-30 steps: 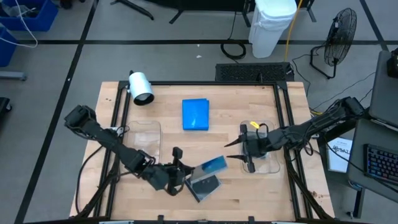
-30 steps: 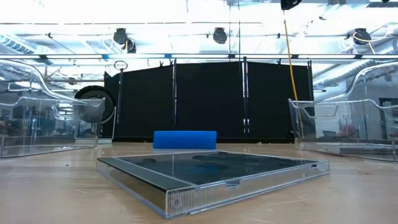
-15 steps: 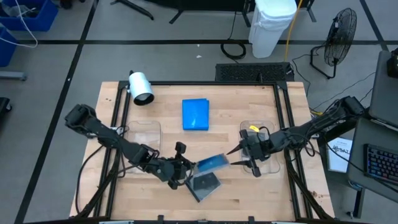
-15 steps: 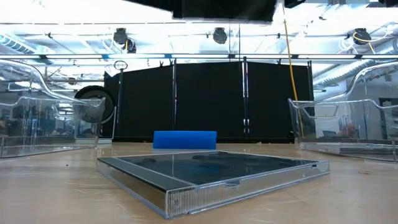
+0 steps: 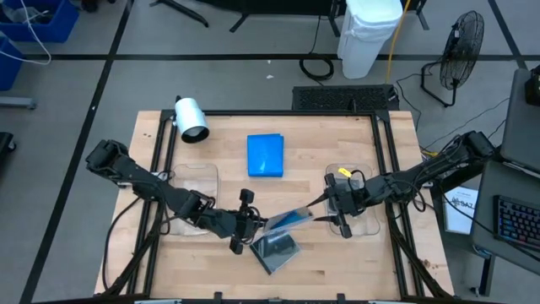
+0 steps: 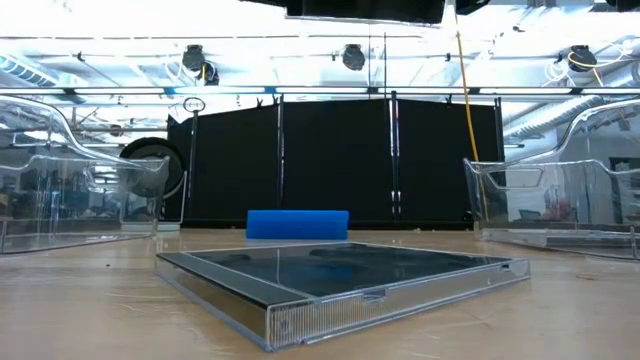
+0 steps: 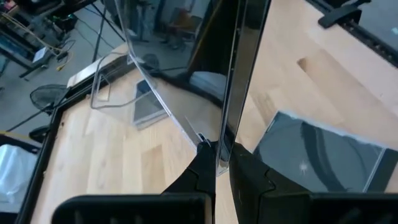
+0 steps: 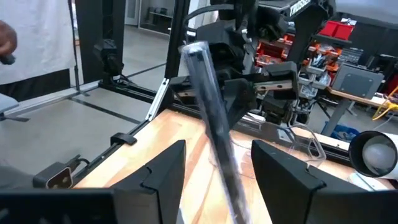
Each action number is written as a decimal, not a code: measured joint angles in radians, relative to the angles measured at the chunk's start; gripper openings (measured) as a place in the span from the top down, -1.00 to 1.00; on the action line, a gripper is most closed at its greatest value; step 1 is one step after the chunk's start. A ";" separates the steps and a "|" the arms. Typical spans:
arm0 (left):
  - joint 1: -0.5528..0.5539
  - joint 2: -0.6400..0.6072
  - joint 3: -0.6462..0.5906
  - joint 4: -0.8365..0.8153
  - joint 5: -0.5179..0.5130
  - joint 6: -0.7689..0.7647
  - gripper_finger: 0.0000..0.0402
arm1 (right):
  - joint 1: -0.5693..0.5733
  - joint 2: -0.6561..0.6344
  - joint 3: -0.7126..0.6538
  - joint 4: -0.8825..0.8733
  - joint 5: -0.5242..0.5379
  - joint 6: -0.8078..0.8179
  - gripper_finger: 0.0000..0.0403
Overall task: Pick & place jewel cases by type
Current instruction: Put the black CD case into the right transparent bin
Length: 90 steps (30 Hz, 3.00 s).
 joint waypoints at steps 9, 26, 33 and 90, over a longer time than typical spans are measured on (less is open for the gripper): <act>0.044 0.000 0.000 0.039 0.059 0.028 0.88 | -0.017 0.073 0.000 0.077 -0.002 -0.079 0.31; 0.024 -0.022 0.001 0.002 -0.011 -0.066 0.44 | 0.096 -0.109 0.020 -0.187 0.282 -0.172 0.94; -0.025 -0.050 0.001 -0.110 -0.165 -0.103 0.41 | 0.226 -0.208 0.148 -0.797 0.560 0.266 0.94; -0.044 -0.048 0.000 -0.227 -0.262 -0.182 0.40 | 0.198 0.128 0.382 -1.998 0.118 1.188 0.95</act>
